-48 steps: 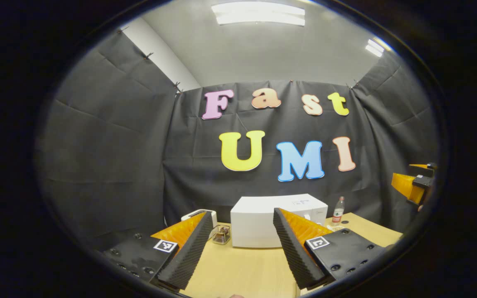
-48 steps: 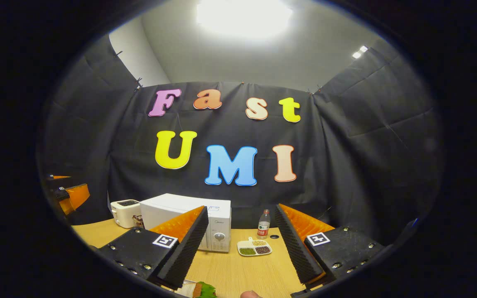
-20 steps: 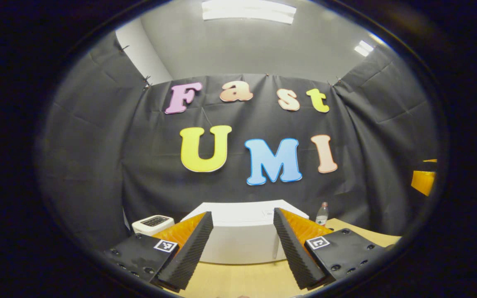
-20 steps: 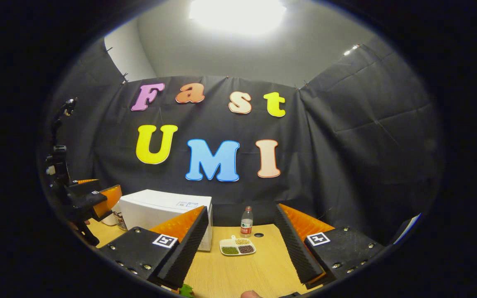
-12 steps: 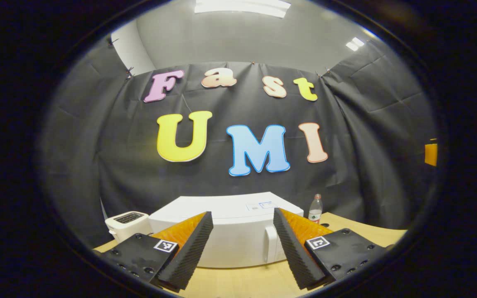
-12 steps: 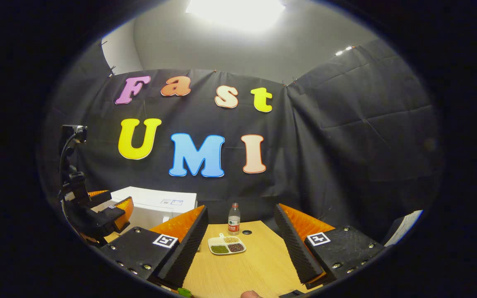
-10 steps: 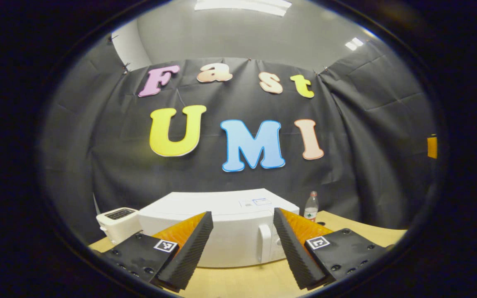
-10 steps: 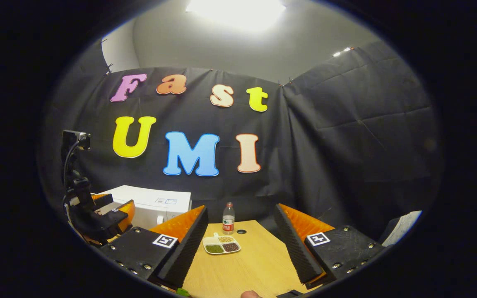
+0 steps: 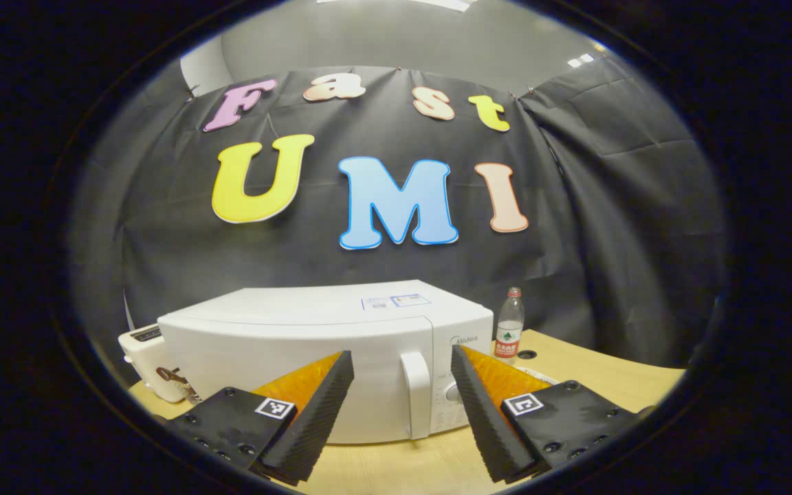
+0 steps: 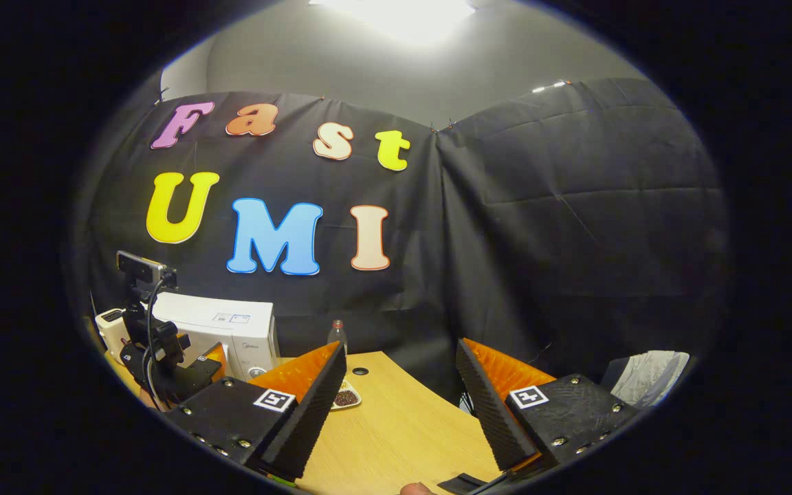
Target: Open the microwave oven with the left hand, put the food in, and close the microwave oven.
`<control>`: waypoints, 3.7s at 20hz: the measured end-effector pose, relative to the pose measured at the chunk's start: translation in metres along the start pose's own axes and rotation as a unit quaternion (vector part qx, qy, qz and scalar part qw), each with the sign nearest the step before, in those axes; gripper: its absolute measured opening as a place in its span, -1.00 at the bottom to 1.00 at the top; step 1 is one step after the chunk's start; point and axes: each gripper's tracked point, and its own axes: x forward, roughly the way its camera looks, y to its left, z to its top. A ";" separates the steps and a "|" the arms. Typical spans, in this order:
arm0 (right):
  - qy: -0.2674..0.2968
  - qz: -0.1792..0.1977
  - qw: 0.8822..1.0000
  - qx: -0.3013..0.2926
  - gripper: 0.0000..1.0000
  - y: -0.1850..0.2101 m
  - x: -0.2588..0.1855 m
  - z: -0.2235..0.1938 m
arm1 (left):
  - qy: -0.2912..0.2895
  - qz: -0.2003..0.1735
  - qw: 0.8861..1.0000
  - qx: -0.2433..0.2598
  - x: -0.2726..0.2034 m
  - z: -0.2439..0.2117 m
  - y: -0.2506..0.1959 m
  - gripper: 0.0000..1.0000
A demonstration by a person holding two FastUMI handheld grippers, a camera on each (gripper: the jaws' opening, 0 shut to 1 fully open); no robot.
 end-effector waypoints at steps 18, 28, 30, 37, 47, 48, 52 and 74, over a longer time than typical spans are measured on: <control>0.020 -0.024 0.999 -0.025 0.95 0.000 0.000 -0.011 | 0.070 -0.006 0.997 0.010 0.051 -0.068 -0.019 -0.33; 0.016 0.010 0.999 -0.040 0.95 0.014 -0.005 -0.008 | 0.083 -0.012 0.996 -0.003 0.048 -0.066 -0.018 -0.79; 0.011 0.024 0.999 -0.043 0.95 0.019 -0.005 -0.006 | 0.087 -0.013 0.996 0.001 0.048 -0.066 -0.018 -0.82; 0.009 0.066 0.997 -0.032 0.95 0.023 0.004 -0.004 | 0.076 -0.013 0.997 -0.002 -0.004 -0.064 -0.020 -0.84; -0.010 0.154 0.988 -0.015 0.95 0.018 -0.010 -0.001 | 0.094 0.011 0.996 0.000 -0.080 -0.067 -0.007 -0.92; -0.012 0.162 0.987 -0.013 0.94 0.015 -0.012 -0.001 | 0.095 0.017 0.995 -0.002 -0.088 -0.067 -0.004 -0.82; -0.013 0.201 0.979 0.002 0.94 0.013 -0.021 -0.003 | 0.105 0.046 0.993 0.006 -0.122 -0.070 0.008 -0.83; -0.020 0.287 0.958 0.006 0.95 0.137 -0.120 0.007 | 0.133 0.076 0.988 -0.007 -0.290 -0.084 0.156 -0.83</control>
